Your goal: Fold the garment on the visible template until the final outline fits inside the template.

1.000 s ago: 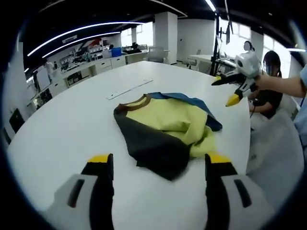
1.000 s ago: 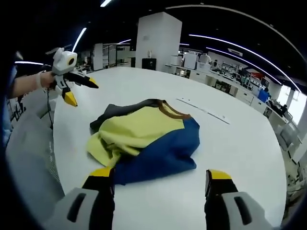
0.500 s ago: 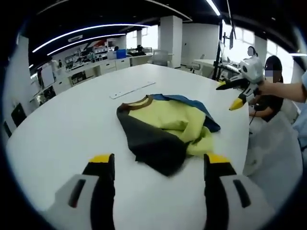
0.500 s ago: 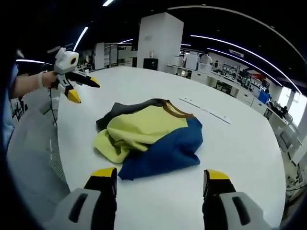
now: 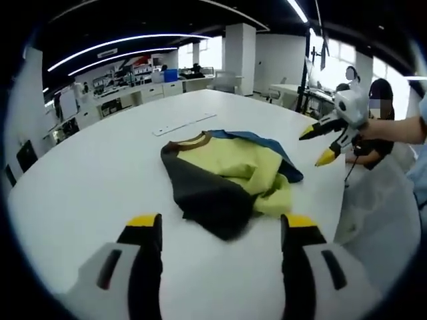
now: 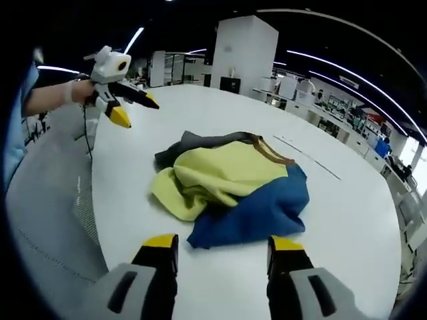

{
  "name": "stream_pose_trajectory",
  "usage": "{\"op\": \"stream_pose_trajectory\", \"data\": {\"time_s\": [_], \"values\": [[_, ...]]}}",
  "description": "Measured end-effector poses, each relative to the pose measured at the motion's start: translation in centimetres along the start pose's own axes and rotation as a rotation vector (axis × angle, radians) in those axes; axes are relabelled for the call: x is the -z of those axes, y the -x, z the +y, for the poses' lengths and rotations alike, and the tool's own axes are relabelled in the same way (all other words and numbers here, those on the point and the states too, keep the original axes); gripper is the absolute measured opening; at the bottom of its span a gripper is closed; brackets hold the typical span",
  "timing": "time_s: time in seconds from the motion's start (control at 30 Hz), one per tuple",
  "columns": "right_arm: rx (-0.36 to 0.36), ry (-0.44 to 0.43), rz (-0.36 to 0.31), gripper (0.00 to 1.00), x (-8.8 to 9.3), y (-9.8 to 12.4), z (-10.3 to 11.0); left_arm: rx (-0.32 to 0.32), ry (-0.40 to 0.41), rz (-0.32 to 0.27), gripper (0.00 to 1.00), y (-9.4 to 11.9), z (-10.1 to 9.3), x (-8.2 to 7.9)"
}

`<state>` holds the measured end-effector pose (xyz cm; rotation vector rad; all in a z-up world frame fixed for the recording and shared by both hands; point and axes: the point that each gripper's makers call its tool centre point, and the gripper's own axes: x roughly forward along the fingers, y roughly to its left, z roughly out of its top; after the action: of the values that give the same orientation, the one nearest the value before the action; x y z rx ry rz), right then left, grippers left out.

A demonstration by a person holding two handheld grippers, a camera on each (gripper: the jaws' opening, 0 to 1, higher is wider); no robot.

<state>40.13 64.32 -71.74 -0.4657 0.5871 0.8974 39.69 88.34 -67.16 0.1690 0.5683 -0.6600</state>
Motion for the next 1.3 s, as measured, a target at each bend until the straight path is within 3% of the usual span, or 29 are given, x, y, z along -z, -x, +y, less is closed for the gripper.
{"op": "stream_pose_trajectory", "data": {"time_s": [0.4,0.5,0.67,0.8,1.0,1.3], "values": [[-0.042,0.200,0.100,0.16,2.1,-2.8,2.2,-0.026,0.040,-0.015,0.68,1.3,-1.3,0.7],[-0.038,0.199,0.136,0.16,2.8,-3.5,2.0,-0.033,0.046,-0.021,0.67,1.6,-1.7,0.8],[-0.038,0.174,0.141,0.12,2.9,-4.0,1.7,-0.041,0.064,-0.027,0.66,1.9,-2.4,1.2],[-0.024,0.181,0.145,0.00,3.0,-3.9,1.4,-0.039,0.083,-0.026,0.66,1.8,-2.8,1.8],[0.002,0.147,0.119,0.00,2.3,-3.1,0.3,-0.037,0.091,-0.020,0.65,1.7,-2.9,2.1],[0.059,0.120,0.043,0.00,-1.4,-2.1,-2.8,-0.046,0.098,-0.030,0.64,1.5,-2.9,2.2]]}}
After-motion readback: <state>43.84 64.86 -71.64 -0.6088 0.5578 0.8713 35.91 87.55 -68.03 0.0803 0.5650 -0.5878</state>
